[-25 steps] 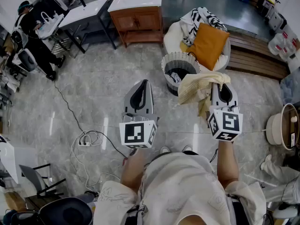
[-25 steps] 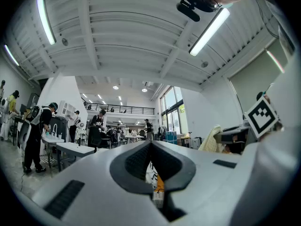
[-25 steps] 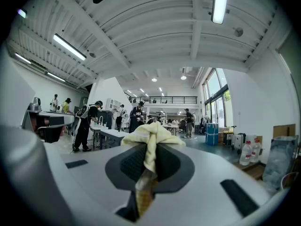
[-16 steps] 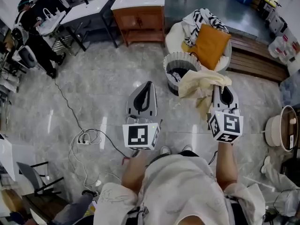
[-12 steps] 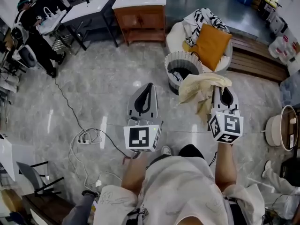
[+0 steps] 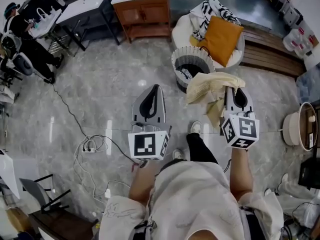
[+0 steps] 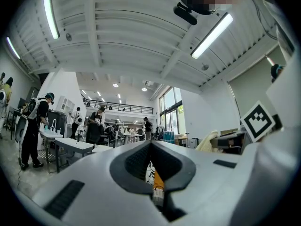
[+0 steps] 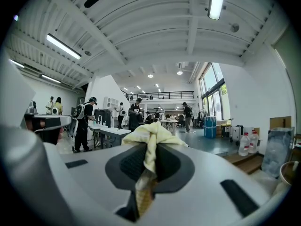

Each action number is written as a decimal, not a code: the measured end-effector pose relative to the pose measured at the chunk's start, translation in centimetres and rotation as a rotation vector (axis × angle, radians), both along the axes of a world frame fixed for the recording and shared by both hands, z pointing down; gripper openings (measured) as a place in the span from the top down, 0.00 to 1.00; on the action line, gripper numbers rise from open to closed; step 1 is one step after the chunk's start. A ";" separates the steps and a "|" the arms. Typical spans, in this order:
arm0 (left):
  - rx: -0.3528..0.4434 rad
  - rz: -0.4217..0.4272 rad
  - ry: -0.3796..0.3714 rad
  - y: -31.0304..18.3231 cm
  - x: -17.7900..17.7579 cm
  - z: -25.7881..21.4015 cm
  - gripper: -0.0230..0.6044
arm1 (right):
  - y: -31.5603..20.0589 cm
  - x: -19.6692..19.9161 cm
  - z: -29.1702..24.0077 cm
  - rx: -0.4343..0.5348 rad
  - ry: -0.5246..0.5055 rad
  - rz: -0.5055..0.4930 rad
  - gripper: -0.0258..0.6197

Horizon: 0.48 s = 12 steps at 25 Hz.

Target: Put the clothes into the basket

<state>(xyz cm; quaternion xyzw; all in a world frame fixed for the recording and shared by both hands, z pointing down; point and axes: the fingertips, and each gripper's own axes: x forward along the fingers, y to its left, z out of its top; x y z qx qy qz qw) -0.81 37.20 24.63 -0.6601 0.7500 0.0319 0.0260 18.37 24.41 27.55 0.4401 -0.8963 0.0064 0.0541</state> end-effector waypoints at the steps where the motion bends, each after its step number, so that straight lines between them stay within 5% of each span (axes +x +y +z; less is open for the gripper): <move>1: 0.000 0.002 -0.001 -0.4 -0.1 0.1 0.96 | -0.3 -0.1 0.2 -0.003 -0.001 -0.001 0.94; 12: -0.031 0.012 -0.021 -9.6 -0.5 1.3 0.96 | -8.9 -1.8 2.5 -0.099 -0.070 -0.029 0.94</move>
